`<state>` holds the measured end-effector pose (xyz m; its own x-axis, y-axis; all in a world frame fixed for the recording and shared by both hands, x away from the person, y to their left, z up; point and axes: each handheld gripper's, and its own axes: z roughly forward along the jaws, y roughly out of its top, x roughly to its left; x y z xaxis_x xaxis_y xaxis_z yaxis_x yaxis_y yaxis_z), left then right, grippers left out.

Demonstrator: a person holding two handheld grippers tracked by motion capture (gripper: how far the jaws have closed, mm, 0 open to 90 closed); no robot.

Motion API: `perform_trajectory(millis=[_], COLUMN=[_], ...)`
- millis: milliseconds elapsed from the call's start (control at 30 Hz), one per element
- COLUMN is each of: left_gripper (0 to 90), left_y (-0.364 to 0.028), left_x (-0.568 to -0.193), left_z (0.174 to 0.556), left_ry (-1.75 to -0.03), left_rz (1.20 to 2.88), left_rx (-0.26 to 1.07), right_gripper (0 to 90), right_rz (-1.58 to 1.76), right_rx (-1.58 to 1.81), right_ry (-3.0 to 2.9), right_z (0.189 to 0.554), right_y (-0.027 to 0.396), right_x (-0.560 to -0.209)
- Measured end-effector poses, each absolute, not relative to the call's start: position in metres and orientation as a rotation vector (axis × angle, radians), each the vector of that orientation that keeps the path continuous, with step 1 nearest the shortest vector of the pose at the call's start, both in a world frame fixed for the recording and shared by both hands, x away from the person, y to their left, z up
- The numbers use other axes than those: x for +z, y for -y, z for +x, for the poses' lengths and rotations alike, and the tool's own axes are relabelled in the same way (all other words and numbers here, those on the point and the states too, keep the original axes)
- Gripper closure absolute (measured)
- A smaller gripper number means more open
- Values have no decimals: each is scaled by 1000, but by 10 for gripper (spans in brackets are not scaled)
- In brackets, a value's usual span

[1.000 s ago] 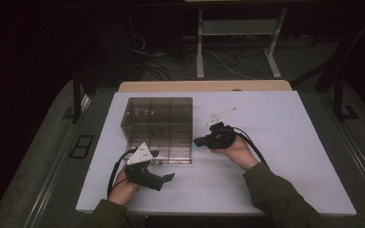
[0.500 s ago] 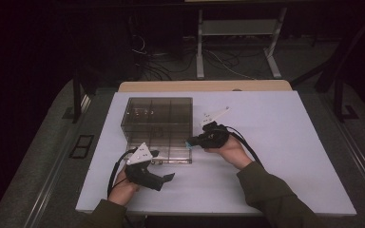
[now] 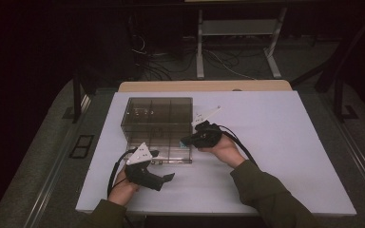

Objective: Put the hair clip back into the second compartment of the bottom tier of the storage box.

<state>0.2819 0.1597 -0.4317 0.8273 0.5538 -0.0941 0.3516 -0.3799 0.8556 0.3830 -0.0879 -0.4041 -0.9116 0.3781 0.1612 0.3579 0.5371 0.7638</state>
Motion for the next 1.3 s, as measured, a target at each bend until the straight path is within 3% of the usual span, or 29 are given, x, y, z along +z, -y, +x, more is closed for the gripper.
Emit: perform_trajectory(millis=[1300], left_gripper=[0], left_y=[-160], left_x=[-431], left_z=[282], left_ry=[-655], left_rz=[2005], left_rx=[252], right_gripper=[877], right_rz=[551], right_rx=[1256], right_ry=[-2776], right_z=[392], right_y=[24], right_x=[-419])
